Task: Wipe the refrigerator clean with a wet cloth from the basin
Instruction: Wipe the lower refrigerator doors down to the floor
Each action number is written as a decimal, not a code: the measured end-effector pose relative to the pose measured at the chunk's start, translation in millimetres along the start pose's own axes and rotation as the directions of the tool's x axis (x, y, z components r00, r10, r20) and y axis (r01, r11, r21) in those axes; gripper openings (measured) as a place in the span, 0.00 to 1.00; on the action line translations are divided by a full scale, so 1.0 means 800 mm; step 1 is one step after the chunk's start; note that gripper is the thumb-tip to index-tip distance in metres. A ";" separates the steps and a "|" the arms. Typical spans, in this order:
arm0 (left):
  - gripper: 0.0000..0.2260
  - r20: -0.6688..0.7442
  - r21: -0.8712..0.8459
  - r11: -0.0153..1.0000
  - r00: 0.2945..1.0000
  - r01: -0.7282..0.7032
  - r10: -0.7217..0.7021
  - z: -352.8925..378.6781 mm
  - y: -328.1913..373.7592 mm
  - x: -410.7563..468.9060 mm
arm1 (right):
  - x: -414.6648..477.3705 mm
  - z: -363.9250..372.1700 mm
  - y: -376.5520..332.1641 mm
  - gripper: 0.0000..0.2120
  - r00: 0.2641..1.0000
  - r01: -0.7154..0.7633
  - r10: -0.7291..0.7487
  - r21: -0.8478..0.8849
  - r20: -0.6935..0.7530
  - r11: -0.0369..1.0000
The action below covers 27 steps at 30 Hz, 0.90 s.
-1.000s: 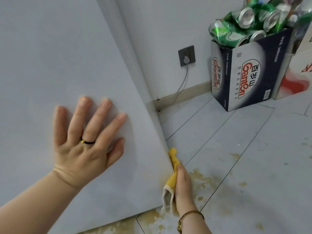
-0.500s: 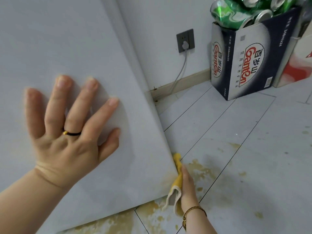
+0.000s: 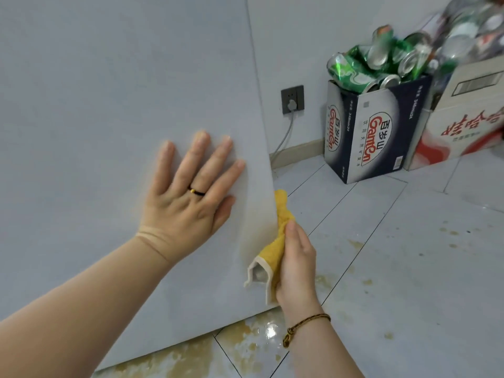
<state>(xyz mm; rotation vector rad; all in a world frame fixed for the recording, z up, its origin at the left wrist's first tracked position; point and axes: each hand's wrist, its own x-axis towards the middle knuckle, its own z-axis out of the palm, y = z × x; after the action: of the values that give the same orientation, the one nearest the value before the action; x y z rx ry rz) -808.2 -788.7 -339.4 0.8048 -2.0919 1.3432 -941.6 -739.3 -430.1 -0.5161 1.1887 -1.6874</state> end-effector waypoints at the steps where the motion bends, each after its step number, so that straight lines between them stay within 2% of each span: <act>1: 0.21 0.016 -0.041 0.999 1.000 0.011 -0.011 -0.006 0.002 0.003 | -0.010 0.008 -0.016 0.13 0.996 0.085 -0.085 0.005 -0.025 0.996; 2: 0.21 0.038 -0.102 0.994 0.999 0.036 -0.032 -0.014 0.005 0.006 | -0.019 0.015 -0.030 0.13 0.986 0.164 -0.163 0.007 -0.044 0.987; 5: 0.21 0.068 -0.332 0.929 0.986 0.163 -0.149 -0.057 -0.003 0.009 | -0.044 0.050 -0.064 0.25 0.936 0.338 -0.338 -0.015 -0.099 0.941; 9: 0.22 0.087 -0.421 0.821 0.918 0.385 -0.386 -0.110 -0.064 -0.043 | -0.068 0.117 -0.091 0.24 0.805 0.554 -0.556 -0.073 -0.206 0.829; 11: 0.23 0.132 -0.432 0.724 0.832 0.537 -0.539 -0.122 -0.097 -0.073 | -0.077 0.159 -0.089 0.24 0.729 0.627 -0.642 -0.145 -0.239 0.766; 13: 0.25 0.183 -0.436 0.570 0.689 0.696 -0.701 -0.134 -0.126 -0.099 | -0.093 0.209 -0.072 0.25 0.645 0.698 -0.748 -0.276 -0.156 0.660; 15: 0.29 0.238 -0.424 0.442 0.568 0.790 -0.788 -0.143 -0.156 -0.125 | -0.115 0.262 -0.035 0.25 0.463 0.813 -0.886 -0.415 0.034 0.409; 17: 0.31 0.259 -0.398 0.436 0.555 0.807 -0.790 -0.148 -0.174 -0.149 | -0.126 0.283 0.000 0.22 0.275 0.855 -0.915 -0.510 0.294 0.093; 18: 0.31 0.238 -0.389 0.431 0.541 0.814 -0.806 -0.151 -0.187 -0.164 | -0.126 0.286 0.009 0.21 0.162 0.852 -0.888 -0.515 0.430 -0.094; 20: 0.33 0.228 -0.386 0.361 0.467 0.849 -0.854 -0.157 -0.207 -0.187 | -0.110 0.263 -0.002 0.19 -0.061 0.777 -0.751 -0.441 0.657 -0.449; 22: 0.34 0.229 -0.363 0.257 0.353 0.896 -0.907 -0.165 -0.231 -0.214 | -0.084 0.232 -0.042 0.19 -0.215 0.602 -0.562 -0.345 0.799 -0.720; 23: 0.35 0.234 -0.345 0.210 0.300 0.915 -0.925 -0.166 -0.239 -0.223 | -0.069 0.214 -0.071 0.20 -0.231 0.512 -0.514 -0.346 0.826 -0.786; 24: 0.35 0.242 -0.332 0.165 0.252 0.929 -0.937 -0.167 -0.247 -0.231 | -0.056 0.200 -0.098 0.21 -0.205 0.452 -0.536 -0.406 0.819 -0.794; 25: 0.36 0.259 -0.321 0.118 0.207 0.940 -0.943 -0.167 -0.253 -0.238 | -0.049 0.192 -0.122 0.23 -0.141 0.438 -0.638 -0.530 0.757 -0.726; 26: 0.36 0.281 -0.313 0.088 0.181 0.946 -0.943 -0.165 -0.256 -0.243 | -0.046 0.189 -0.142 0.25 -0.027 0.469 -0.781 -0.682 0.624 -0.561; 27: 0.37 0.296 -0.317 0.082 0.180 0.945 -0.938 -0.165 -0.257 -0.245 | -0.048 0.192 -0.156 0.29 0.146 0.523 -0.898 -0.803 0.416 -0.287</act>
<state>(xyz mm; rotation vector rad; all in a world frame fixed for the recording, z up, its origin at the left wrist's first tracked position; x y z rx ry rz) -511.6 -695.8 -301.2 1.5469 -1.1511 0.0552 -864.9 -771.5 -246.4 -2.2370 2.4133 -2.0380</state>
